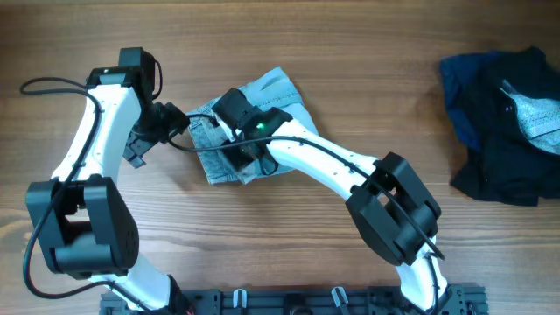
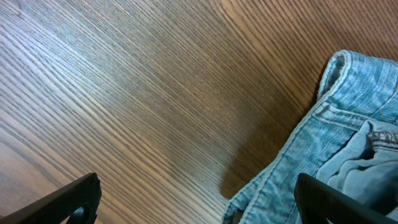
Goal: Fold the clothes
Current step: 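Fold the right end leftward over the jeans toward the left gripper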
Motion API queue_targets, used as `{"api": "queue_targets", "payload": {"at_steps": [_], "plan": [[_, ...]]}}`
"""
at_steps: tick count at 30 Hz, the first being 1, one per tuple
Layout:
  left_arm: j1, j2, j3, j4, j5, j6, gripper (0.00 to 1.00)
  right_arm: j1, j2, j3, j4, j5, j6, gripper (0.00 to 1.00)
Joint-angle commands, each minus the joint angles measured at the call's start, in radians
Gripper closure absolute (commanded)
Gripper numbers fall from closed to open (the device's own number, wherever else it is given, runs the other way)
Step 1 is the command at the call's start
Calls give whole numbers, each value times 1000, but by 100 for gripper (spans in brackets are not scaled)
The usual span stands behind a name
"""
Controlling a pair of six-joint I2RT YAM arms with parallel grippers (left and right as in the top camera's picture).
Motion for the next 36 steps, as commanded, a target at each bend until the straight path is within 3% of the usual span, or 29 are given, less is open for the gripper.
{"api": "queue_targets", "payload": {"at_steps": [1, 14, 18, 19, 20, 21, 24, 29, 31, 33, 36], "plan": [[10, 4, 4, -1, -18, -13, 0, 2, 21, 12, 11, 6, 50, 96], [10, 4, 4, -5, -18, -13, 0, 2, -29, 82, 48, -142, 155, 96], [10, 4, 4, -4, -18, -13, 0, 2, -28, 80, 59, -150, 180, 90], [10, 4, 4, -4, -18, -13, 0, 2, -27, 79, 62, -153, 180, 83], [10, 4, 4, -5, -18, -13, 0, 2, -27, 79, 61, -153, 180, 51], [10, 4, 4, -5, -18, -13, 0, 2, -27, 79, 61, -153, 179, 28], [10, 4, 4, -6, -18, -13, 0, 0, -39, 80, 50, -142, 175, 15], [8, 1, 4, -4, -10, -9, 0, -12, -173, 81, 37, -92, 165, 11], [0, -20, 4, 16, 48, 39, 0, -64, -283, 81, 10, 10, 196, 3], [-14, -53, 4, 29, 63, 39, 0, -146, -345, 81, -6, 18, 205, 3], [-66, -106, 4, 58, 127, 39, 0, -291, -352, 80, -25, -66, 205, 57]]}}
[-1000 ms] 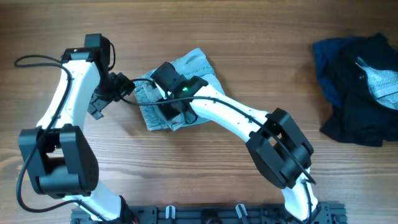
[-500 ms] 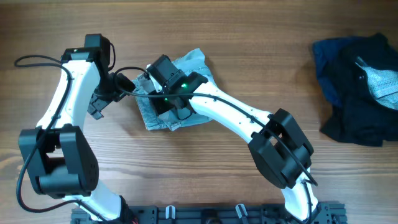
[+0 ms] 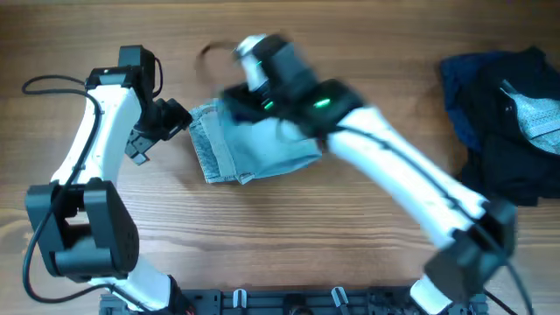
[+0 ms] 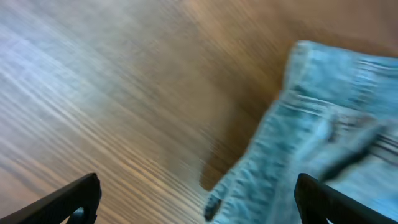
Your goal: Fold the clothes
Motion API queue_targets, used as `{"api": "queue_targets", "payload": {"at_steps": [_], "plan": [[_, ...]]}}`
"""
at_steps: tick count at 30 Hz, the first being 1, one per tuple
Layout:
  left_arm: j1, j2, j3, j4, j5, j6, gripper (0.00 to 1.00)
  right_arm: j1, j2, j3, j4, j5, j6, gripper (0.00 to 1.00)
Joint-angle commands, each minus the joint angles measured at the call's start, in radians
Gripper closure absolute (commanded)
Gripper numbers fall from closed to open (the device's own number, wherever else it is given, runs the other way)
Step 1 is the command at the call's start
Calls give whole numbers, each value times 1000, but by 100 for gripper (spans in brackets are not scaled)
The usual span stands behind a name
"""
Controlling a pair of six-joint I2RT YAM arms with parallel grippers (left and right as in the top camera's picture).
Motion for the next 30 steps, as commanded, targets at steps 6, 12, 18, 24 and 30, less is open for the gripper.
{"api": "queue_targets", "payload": {"at_steps": [6, 12, 18, 24, 30], "plan": [[-240, -44, 4, 134, 230, 8, 24, -287, 144, 10, -27, -391, 10, 96], [-311, 56, 4, 241, 300, -13, 72, -273, 300, 10, -26, -573, -10, 96], [-312, 172, 4, 274, 320, -13, 96, -265, 330, 10, -31, -531, -13, 96], [-287, 288, 4, 264, 312, -15, 96, -171, 330, 10, -99, -172, -121, 96], [-210, 298, 4, 200, 311, -17, 96, -93, 368, 10, -71, -32, -89, 95]]}}
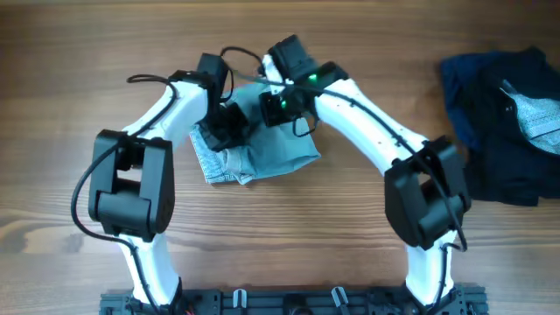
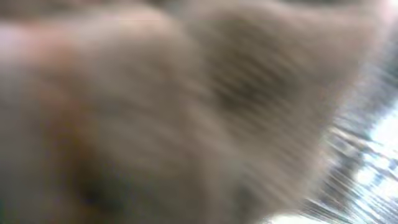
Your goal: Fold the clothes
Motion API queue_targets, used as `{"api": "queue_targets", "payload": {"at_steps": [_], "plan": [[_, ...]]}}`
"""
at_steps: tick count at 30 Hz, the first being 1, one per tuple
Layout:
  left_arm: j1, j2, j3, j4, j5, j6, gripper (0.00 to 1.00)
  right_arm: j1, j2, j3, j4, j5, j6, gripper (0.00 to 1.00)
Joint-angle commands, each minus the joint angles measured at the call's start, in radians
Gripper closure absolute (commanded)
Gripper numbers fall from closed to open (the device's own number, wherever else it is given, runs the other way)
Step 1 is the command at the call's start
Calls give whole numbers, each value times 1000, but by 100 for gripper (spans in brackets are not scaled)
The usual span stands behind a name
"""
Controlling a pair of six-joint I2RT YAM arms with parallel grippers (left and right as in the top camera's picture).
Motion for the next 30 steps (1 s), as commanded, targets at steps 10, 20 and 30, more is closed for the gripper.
{"api": "queue_targets", "payload": {"at_steps": [10, 20, 30], "plan": [[36, 37, -3, -103, -118, -2, 96, -57, 96, 0, 217, 266, 12, 94], [38, -2, -3, -121, -371, 5, 96, -94, 6, 1, 226, 269, 8, 96], [40, -180, -3, -110, -369, 4, 87, -92, -169, -34, -114, -442, -38, 96]]}}
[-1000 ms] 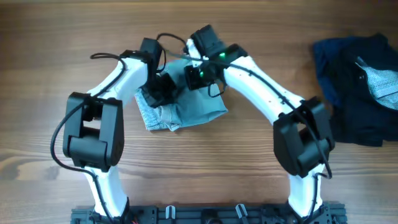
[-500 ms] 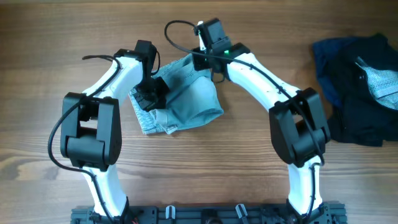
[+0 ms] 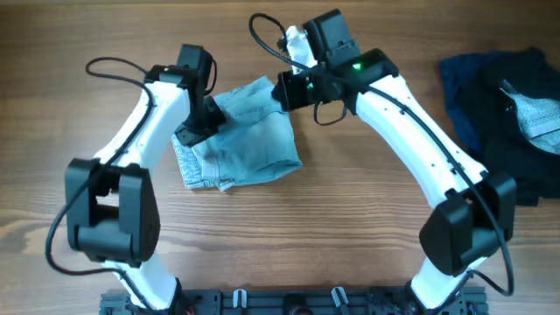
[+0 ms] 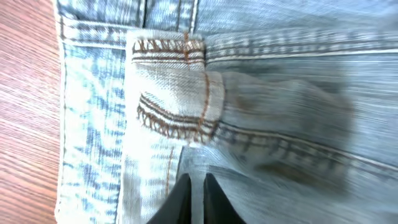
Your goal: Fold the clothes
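Observation:
Light blue denim shorts [image 3: 249, 144] lie folded on the wooden table [image 3: 79, 35], left of middle. My left gripper [image 3: 194, 125] sits on their upper left edge. In the left wrist view it [image 4: 198, 190] is shut on a thin fold of the denim [image 4: 267, 93], beside a stitched belt loop [image 4: 174, 81]. My right gripper [image 3: 282, 90] is at the shorts' upper right corner, where the cloth reaches up to it; it appears shut on that corner, though the wrist hides the fingers.
A heap of dark navy and black clothes [image 3: 490, 131] with a grey piece [image 3: 538, 114] on top lies at the right edge of the table. A black rail [image 3: 297, 302] runs along the front edge between the arm bases.
Both grippers sit further apart, the left more to the left and the right higher and rightward. The shorts have shifted left, and their top edge now stretches up between the two grippers.
At first my left gripper stood open beside the shorts' left edge while my right pressed on them. Then the right arm had swung up behind the shorts. A second ago both grippers were together over the top edge; now each is at a corner.

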Motion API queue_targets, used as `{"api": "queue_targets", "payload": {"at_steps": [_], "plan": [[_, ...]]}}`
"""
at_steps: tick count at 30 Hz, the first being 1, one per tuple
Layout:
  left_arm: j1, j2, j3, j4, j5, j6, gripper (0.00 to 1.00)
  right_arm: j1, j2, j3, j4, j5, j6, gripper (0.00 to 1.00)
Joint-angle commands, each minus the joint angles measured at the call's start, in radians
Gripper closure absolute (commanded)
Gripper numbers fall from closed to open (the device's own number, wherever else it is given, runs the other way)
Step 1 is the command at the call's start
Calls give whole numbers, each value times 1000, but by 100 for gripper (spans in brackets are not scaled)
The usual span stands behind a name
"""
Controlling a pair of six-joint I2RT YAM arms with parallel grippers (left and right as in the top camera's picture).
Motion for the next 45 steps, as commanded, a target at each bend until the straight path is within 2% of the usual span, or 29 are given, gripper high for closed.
{"api": "queue_targets", "payload": {"at_steps": [1, 6, 11, 14, 18, 20, 21, 25, 28, 31, 36, 37, 39, 40, 43, 45], "plan": [[7, -14, -4, 0, -18, 3, 87, -2, 49, -54, -30, -227, -11, 96], [7, -16, -4, 19, 39, 0, 86, -2, 117, -204, 53, -387, 1, 96], [7, -16, -4, 69, 55, 0, 82, -3, 214, -238, 89, -354, 25, 95], [7, -8, -4, 80, 47, 1, 73, -5, 259, -238, 60, -277, 37, 94], [8, 31, -4, 102, 40, 1, 72, -46, 275, -238, 8, -189, 50, 94], [17, 56, -4, 109, 6, 1, 63, -74, 275, -238, -31, -89, 70, 88], [26, 66, -5, 110, -25, 1, 63, -87, 275, -238, -54, -10, 79, 88], [82, 79, -4, 113, -44, 5, 67, -98, 275, -237, -62, 12, 73, 89], [132, 24, -4, 77, -19, 5, 73, -98, 256, -209, -64, -47, 73, 92], [115, -90, -4, 51, -13, 5, 73, -98, 193, -155, -64, -68, 72, 91], [37, -203, -4, 56, 22, 0, 65, -98, 132, -122, 9, -72, 77, 76], [9, -197, -4, 55, -4, -3, 61, -97, 133, -122, 23, -71, 90, 75], [0, -195, -4, 56, -87, -50, 60, -96, 133, -122, 29, -71, 98, 76], [0, -195, -4, 56, -85, -53, 60, -96, 133, -122, 42, -71, 95, 76], [-19, -192, -4, 60, 95, -52, 61, -95, 133, -122, 158, -90, 119, 74], [-59, -178, -4, 48, 138, -54, 61, -95, 133, -122, 238, -77, 145, 69]]}}
